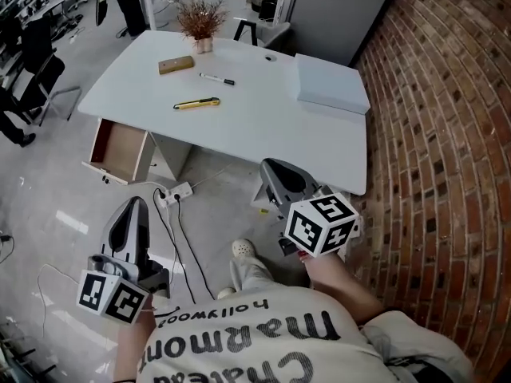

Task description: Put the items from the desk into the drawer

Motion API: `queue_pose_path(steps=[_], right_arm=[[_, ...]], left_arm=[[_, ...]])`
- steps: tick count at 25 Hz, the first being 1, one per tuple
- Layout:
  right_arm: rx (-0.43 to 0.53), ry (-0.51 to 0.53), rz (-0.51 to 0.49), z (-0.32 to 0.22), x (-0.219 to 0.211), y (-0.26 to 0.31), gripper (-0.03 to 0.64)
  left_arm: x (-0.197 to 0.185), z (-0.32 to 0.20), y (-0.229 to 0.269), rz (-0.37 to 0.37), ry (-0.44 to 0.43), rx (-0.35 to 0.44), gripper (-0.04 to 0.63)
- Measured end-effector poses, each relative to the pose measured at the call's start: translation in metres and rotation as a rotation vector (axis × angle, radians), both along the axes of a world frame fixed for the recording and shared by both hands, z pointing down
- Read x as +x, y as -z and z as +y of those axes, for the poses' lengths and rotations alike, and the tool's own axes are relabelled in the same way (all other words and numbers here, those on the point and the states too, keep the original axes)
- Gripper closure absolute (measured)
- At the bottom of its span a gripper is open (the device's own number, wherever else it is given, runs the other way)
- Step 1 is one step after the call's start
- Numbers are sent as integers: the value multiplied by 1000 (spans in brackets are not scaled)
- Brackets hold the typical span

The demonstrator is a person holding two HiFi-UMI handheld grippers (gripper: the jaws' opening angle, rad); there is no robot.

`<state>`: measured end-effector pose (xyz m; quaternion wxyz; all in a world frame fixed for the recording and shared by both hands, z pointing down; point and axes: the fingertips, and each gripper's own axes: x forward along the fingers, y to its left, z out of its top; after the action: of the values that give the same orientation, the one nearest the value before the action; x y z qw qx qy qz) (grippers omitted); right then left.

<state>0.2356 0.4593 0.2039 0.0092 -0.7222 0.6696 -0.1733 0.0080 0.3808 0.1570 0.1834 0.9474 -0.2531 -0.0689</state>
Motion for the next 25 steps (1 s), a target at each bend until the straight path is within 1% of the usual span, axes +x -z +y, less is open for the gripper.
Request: queue_pose_path(steps=[6,14,21,25], right_arm=[[-7,47,-12,-57,40,-3,614],[-7,128,-17,-130,87,-5,614],[-4,188,-32,-173,117,-7,614],[-18,209,-34,-187,125,-19,614]], left_arm=[[35,-41,2,-7,45,0,594],[79,-100,2,0,127,-5,594],[102,-126,3,5,193,7,594],[106,-133,-10,-6,218,-17,594]])
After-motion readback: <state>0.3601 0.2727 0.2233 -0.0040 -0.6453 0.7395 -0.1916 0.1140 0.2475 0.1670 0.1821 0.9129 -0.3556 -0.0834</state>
